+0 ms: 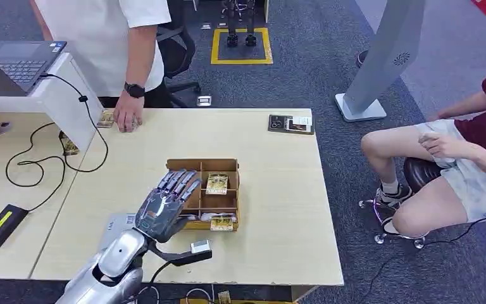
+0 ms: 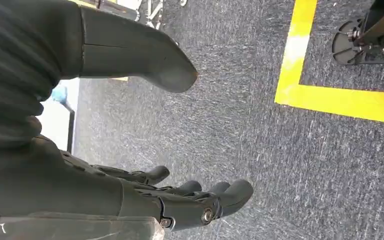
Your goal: Pass the card to the sensor for recognition and then transmit it.
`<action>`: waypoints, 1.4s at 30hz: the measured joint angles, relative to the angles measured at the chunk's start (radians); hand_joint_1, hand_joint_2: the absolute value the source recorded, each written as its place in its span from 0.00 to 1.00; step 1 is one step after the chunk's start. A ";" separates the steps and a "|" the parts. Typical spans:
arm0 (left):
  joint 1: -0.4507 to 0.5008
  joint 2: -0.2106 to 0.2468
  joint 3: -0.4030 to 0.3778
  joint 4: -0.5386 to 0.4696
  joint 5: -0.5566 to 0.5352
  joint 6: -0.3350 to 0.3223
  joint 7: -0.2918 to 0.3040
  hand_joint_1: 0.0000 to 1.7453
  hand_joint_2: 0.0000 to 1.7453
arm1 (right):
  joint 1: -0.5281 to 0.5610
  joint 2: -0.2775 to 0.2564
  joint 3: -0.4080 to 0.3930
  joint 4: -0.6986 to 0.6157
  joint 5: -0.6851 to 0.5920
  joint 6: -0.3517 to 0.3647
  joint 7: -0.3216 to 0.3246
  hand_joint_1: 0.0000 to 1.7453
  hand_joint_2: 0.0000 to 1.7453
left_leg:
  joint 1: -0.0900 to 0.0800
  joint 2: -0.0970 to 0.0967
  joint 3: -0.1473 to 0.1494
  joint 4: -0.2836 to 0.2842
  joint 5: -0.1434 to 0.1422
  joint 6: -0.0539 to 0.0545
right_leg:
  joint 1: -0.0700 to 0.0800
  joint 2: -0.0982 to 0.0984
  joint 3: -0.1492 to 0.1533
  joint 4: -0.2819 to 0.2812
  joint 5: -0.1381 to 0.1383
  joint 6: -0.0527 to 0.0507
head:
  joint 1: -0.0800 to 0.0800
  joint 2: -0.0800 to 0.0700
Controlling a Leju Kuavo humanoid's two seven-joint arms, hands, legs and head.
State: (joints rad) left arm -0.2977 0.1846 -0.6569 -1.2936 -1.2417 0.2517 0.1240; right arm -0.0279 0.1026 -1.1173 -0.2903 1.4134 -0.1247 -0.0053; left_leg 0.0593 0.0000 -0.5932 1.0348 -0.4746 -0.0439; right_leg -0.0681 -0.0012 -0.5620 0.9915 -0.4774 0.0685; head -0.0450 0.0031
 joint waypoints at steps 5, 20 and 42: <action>-0.008 0.000 0.000 0.000 -0.008 -0.031 0.011 0.97 1.00 | 0.000 0.000 0.000 0.000 0.000 0.000 0.000 0.00 1.00 | 0.000 0.000 0.001 0.000 0.000 0.000 | 0.000 0.000 0.001 0.000 0.000 0.000 | 0.000 0.000; -0.002 0.020 0.000 0.029 0.038 -0.083 -0.008 1.00 1.00 | 0.000 0.000 0.000 -0.001 0.012 -0.001 0.003 0.00 1.00 | 0.000 0.000 0.001 0.000 0.000 0.000 | 0.000 0.000 0.001 0.000 0.000 0.000 | 0.000 0.000; 0.023 0.024 0.000 0.030 0.051 0.040 -0.050 1.00 1.00 | 0.000 0.000 0.000 -0.006 0.018 -0.005 -0.004 0.00 1.00 | 0.000 0.000 0.001 0.000 0.000 0.000 | 0.000 0.001 0.000 0.000 0.000 0.000 | 0.000 0.000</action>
State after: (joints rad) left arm -0.2747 0.2087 -0.6569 -1.2634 -1.1910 0.2916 0.0744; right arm -0.0280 0.1026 -1.1177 -0.2968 1.4313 -0.1293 -0.0092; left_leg 0.0593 0.0003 -0.5924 1.0346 -0.4747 -0.0439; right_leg -0.0681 -0.0006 -0.5620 0.9916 -0.4775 0.0684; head -0.0454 0.0031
